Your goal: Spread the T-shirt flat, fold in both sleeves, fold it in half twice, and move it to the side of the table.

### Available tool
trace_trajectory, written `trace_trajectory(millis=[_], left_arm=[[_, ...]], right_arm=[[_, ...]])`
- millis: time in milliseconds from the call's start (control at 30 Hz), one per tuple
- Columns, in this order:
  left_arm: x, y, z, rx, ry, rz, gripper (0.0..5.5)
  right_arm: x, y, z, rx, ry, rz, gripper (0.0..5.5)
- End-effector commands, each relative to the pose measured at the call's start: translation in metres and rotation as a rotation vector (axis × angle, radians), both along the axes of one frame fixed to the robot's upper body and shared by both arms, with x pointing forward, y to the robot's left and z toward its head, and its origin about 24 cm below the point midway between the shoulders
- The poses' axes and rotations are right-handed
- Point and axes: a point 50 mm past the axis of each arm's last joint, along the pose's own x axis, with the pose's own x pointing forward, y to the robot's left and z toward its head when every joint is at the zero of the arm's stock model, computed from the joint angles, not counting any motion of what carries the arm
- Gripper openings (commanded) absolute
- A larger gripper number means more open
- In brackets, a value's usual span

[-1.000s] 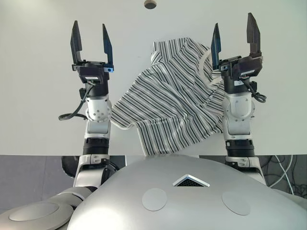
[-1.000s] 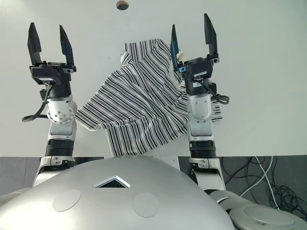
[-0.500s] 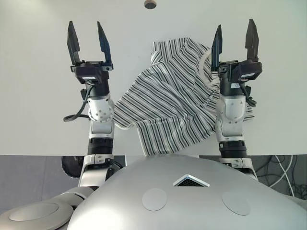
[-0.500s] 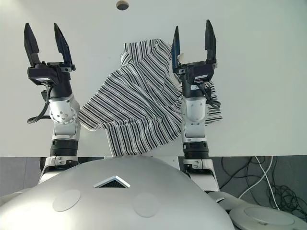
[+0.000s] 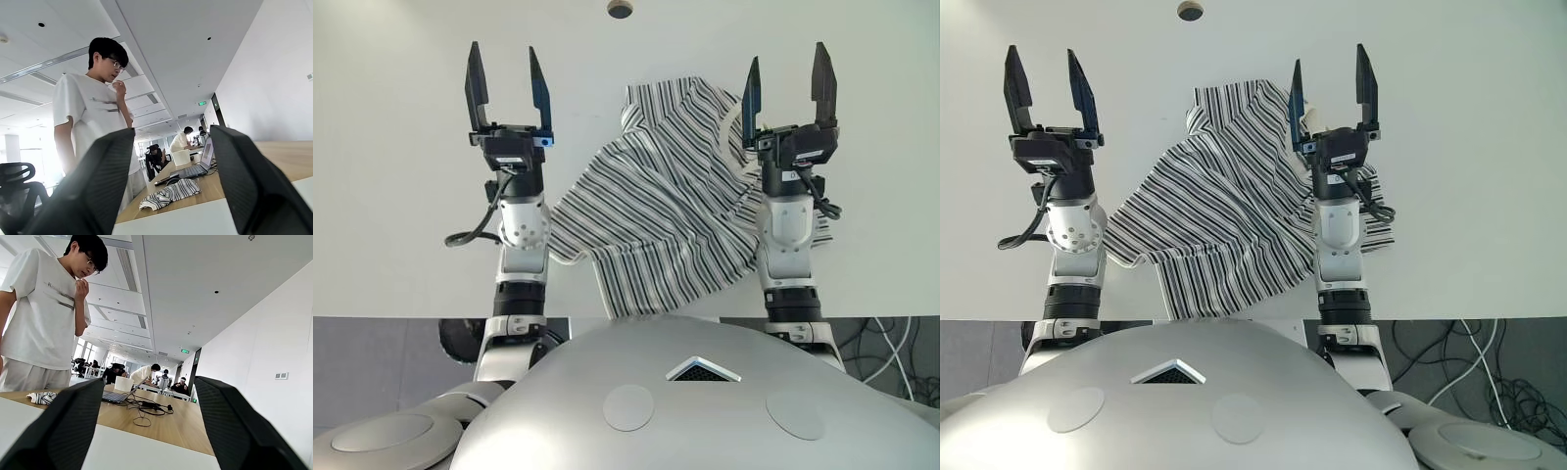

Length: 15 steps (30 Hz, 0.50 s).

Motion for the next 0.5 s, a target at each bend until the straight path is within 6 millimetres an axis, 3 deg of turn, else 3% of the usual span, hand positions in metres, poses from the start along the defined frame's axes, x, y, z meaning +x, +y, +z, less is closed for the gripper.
trace_trajectory(millis=[33,267,367,500], left_arm=[[0.002,-0.003,-0.002,0.022,0.02,-0.019,2.85],[0.002,-0.01,-0.008,0.081,0.057,-0.071,2.85],[-0.002,-0.011,-0.014,0.22,0.104,-0.167,2.85],[-0.011,-0.007,-0.017,0.531,0.145,-0.362,2.85]], right_arm=[[0.004,0.002,0.002,-0.022,-0.01,0.002,3.41],[0.005,0.003,-0.003,-0.073,0.029,0.017,3.41],[0.008,-0.011,-0.001,-0.126,0.076,-0.024,3.41],[-0.011,-0.036,0.015,-0.247,0.19,0.246,3.41]])
